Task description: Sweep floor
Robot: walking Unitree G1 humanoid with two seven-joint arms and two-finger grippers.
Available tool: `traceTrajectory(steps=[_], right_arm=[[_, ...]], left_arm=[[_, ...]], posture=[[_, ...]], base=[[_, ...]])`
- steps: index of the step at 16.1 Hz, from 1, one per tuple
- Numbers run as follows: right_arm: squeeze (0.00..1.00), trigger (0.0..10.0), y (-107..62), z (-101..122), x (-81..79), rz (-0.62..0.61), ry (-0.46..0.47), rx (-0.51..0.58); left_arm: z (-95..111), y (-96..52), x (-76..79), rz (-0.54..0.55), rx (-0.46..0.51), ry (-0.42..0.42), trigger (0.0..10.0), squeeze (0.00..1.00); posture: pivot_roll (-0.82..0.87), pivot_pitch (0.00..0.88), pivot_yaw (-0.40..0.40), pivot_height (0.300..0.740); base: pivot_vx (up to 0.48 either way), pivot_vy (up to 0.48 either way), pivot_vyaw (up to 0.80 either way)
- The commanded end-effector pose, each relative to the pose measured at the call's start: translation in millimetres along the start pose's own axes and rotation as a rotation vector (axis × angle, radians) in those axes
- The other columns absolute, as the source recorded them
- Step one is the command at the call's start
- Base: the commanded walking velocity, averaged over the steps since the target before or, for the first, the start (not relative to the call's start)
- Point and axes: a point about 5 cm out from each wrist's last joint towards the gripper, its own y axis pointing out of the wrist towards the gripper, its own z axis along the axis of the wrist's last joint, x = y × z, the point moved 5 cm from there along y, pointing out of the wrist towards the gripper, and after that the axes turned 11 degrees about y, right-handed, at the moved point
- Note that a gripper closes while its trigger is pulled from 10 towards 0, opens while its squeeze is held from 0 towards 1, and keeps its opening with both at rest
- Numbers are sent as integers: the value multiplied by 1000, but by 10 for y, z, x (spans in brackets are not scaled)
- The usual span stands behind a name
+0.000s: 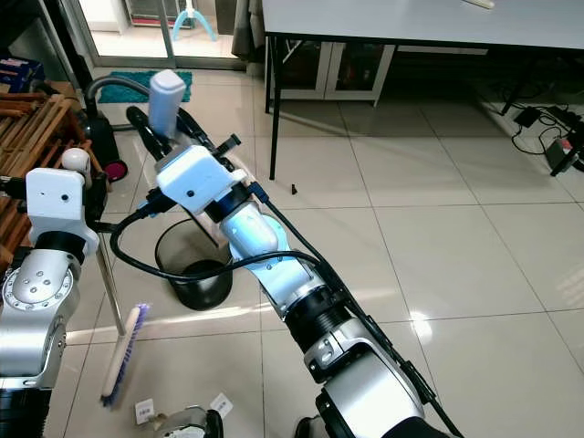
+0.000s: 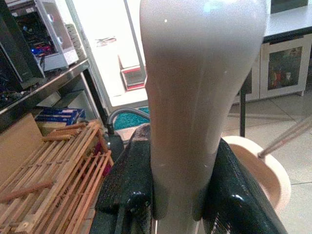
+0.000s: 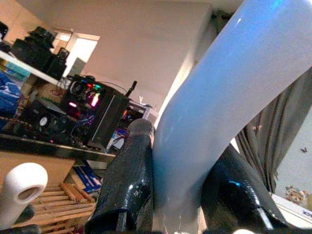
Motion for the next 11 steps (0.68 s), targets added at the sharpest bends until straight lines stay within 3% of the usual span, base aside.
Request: traceTrajectory(steps=[1,11], right_arm=[[0,10000,114,205,-102,-16,41,101],[0,10000,100,248,-151,1,59,127]], left_arm=[[90,17,-37,15,30,17,10000,0],[118,30,4,5,38,13,10000,0]], posture=[[49,88,-20,740],[46,77,-21,740]], base=[[0,0,0],[0,0,0]])
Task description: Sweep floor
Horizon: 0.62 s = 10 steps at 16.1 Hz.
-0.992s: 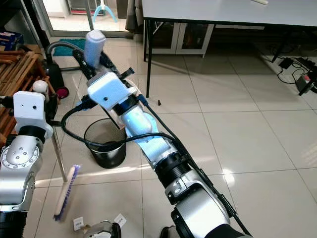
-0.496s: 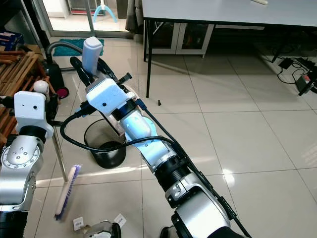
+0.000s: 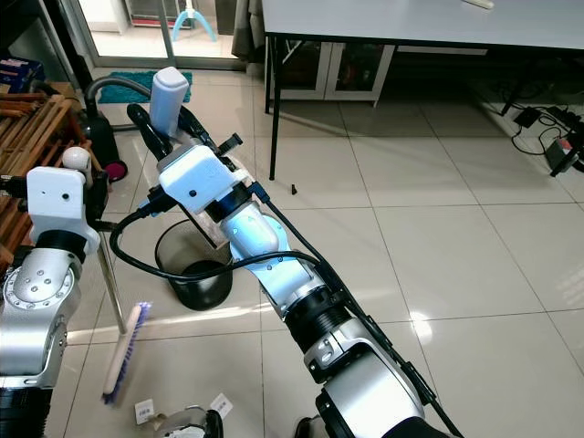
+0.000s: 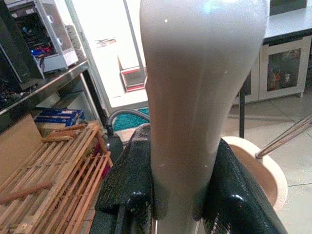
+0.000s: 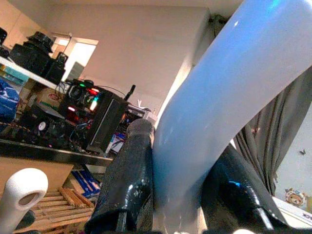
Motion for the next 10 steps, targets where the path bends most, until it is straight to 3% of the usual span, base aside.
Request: traceTrajectory(steps=[1,5,6,7,10], right_arm=[[0,10000,104,247,-157,6,44,125],[0,10000,78,275,-369,119,31,139],[0,10000,86,213,-329,77,79,100],[0,10000,99,129,-166,-26,114,56],[0,10000,92,153,-132,-21,66,74]], left_arm=[[101,18,-9,7,35,16,10000,0],[102,15,-10,5,36,14,10000,0],[105,17,-7,4,37,12,10000,0],[108,18,-6,4,38,12,10000,0],[104,22,-7,6,36,13,10000,0]], posture=[[47,74,-22,740],[46,69,-20,740],[46,68,-21,740],[48,69,-22,740],[46,74,-21,740]], base=[[0,0,0],[0,0,0],[0,0,0],[0,0,0],[0,0,0]])
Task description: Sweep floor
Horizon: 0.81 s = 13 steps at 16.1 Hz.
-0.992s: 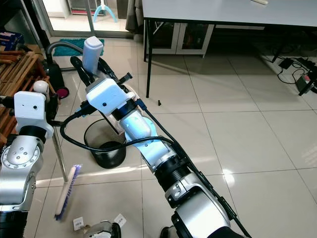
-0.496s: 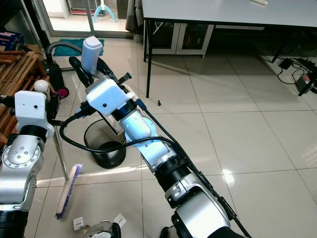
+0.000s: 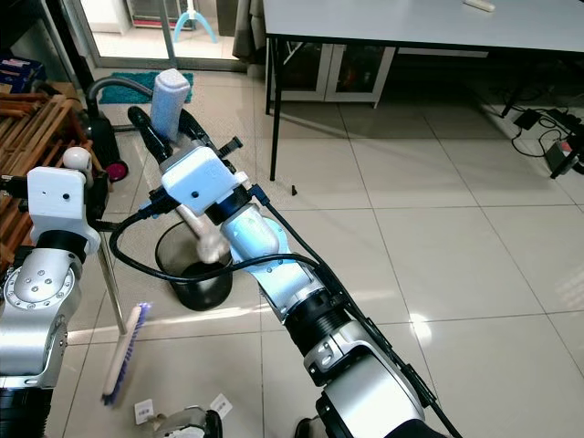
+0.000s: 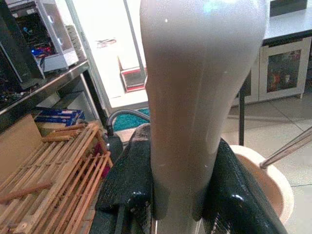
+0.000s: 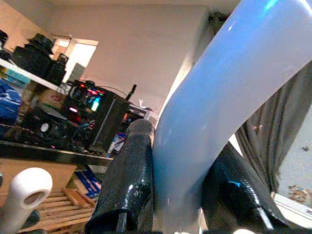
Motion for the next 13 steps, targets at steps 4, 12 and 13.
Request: traceTrajectory(steps=[4,12,13], right_arm=[[0,10000,113,193,-108,-19,37,92],[0,10000,-173,795,1508,-474,-310,184],[0,10000,-329,781,1689,-518,-369,122]], left_arm=[[104,26,-13,9,35,14,10000,0],[107,-24,352,-166,35,19,10000,0],[101,-44,422,-189,36,23,10000,0]], posture=[[46,76,-21,740],[19,89,-12,740],[13,91,-11,740]], base=[[0,0,0],[0,0,0],[0,0,0]])
